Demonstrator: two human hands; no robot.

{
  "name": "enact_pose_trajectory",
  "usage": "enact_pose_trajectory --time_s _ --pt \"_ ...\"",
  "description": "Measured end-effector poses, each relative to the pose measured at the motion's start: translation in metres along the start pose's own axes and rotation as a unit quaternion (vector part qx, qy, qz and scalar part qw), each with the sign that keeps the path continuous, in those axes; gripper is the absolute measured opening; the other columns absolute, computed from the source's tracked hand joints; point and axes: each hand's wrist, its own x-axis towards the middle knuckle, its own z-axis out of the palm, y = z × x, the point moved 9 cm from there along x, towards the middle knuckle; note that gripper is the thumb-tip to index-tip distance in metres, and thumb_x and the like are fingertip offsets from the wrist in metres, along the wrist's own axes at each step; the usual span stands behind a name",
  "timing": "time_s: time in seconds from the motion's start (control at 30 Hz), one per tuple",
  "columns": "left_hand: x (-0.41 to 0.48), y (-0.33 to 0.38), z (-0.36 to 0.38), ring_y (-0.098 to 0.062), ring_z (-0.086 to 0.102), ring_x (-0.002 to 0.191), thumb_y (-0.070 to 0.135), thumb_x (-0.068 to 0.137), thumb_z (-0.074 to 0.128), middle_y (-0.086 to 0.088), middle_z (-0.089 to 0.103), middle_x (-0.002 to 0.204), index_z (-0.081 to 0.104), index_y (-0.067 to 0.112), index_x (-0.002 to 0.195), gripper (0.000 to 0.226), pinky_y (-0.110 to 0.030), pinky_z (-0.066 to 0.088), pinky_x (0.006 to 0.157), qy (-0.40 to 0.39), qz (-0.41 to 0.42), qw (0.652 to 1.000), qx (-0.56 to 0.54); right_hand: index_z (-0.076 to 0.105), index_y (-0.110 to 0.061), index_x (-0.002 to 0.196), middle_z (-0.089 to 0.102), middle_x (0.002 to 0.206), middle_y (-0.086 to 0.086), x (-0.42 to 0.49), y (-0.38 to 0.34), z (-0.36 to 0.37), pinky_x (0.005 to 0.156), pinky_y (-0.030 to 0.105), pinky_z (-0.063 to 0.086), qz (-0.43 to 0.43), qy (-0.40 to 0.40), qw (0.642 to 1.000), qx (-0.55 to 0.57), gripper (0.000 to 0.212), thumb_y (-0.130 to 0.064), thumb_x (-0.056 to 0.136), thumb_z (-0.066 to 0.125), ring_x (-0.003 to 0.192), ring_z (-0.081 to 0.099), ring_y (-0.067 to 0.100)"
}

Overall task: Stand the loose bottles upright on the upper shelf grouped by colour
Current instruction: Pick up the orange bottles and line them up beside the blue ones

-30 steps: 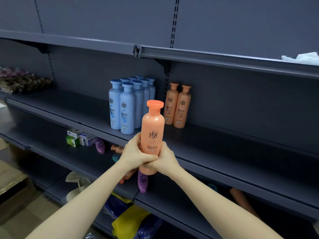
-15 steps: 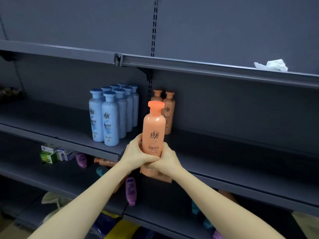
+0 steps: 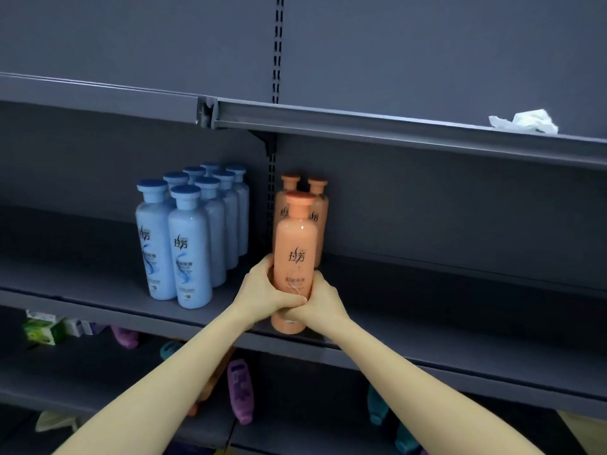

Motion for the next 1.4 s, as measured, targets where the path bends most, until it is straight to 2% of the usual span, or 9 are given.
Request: enact_pose_trajectory --time_s 0.1,0.33,0.5,0.67,0.77,1.0,1.13,1.4 --pt "0.016 -0.009 -0.003 -0.006 0.062 0.095 0.032 0.036 0.079 0.009 0.065 0.101 0.051 0.032 0.105 0.075 -0.028 0.052 0.080 -0.008 -0.001 1.000 -0.002 0.042 -0.021 0.116 0.057 0.105 -0.006 0.013 0.002 0.005 0.081 0.028 0.053 0.007 0.003 1.000 0.003 0.063 -0.018 0.066 0.080 0.101 0.061 0.016" --pt "0.046 -0.026 -0.004 -0.008 0.062 0.095 0.017 0.045 0.082 0.006 0.064 0.099 0.051 0.026 0.109 0.071 -0.030 0.052 0.083 -0.035 -0.004 0.999 0.000 0.041 -0.017 0.123 0.059 0.116 0.000 0.042 0.010 0.016 0.080 0.026 0.050 0.026 0.016 1.000 0.000 0.068 -0.019 0.068 0.080 0.106 0.060 0.018" --pt "0.063 -0.034 -0.004 -0.006 0.062 0.094 0.018 0.042 0.078 0.005 0.065 0.099 0.051 0.024 0.112 0.076 -0.022 0.051 0.077 -0.052 -0.011 0.998 -0.014 0.036 -0.015 0.129 0.055 0.110 -0.006 0.059 0.013 0.021 0.079 0.022 0.047 0.019 0.013 1.000 -0.004 0.076 -0.014 0.068 0.080 0.100 0.057 0.012" --pt "0.078 -0.038 -0.004 -0.007 0.062 0.095 -0.001 0.055 0.082 0.003 0.064 0.101 0.049 0.026 0.115 0.073 -0.020 0.049 0.077 -0.064 -0.013 0.997 -0.033 0.036 -0.017 0.130 0.058 0.120 0.000 0.077 0.020 0.023 0.089 0.028 0.050 0.029 0.030 0.999 -0.010 0.078 -0.015 0.066 0.081 0.110 0.058 0.018" --pt "0.085 -0.039 -0.005 -0.008 0.061 0.097 -0.006 0.058 0.080 0.001 0.064 0.102 0.049 0.025 0.116 0.073 -0.022 0.049 0.080 -0.070 -0.008 0.997 -0.038 0.038 -0.018 0.131 0.058 0.121 0.000 0.084 0.021 0.022 0.088 0.025 0.048 0.032 0.042 0.999 -0.002 0.078 -0.014 0.066 0.081 0.112 0.058 0.018" --pt "0.101 -0.036 -0.012 -0.002 0.060 0.093 -0.011 0.060 0.077 0.005 0.063 0.101 0.048 0.023 0.119 0.074 -0.015 0.047 0.074 -0.068 0.010 0.996 -0.054 0.042 -0.017 0.130 0.061 0.116 0.000 0.101 0.009 0.019 0.086 0.025 0.049 0.007 0.066 0.998 0.004 0.074 -0.011 0.067 0.081 0.109 0.059 0.017" --pt "0.108 -0.035 -0.018 0.004 0.057 0.088 -0.011 0.062 0.076 0.010 0.058 0.099 0.042 0.022 0.120 0.075 -0.011 0.045 0.068 -0.054 0.017 0.997 -0.054 0.043 -0.020 0.130 0.057 0.103 -0.010 0.109 0.001 0.019 0.081 0.020 0.046 -0.011 0.066 0.997 0.027 0.076 -0.003 0.066 0.079 0.101 0.057 0.010" --pt "0.118 -0.047 -0.021 0.002 0.055 0.093 -0.007 0.063 0.078 0.009 0.056 0.104 0.039 0.017 0.127 0.079 -0.015 0.046 0.073 -0.035 0.018 0.998 -0.054 0.045 -0.020 0.122 0.061 0.105 -0.006 0.128 0.007 0.027 0.074 0.015 0.045 -0.015 0.074 0.997 0.035 0.074 -0.002 0.061 0.081 0.099 0.059 0.009"
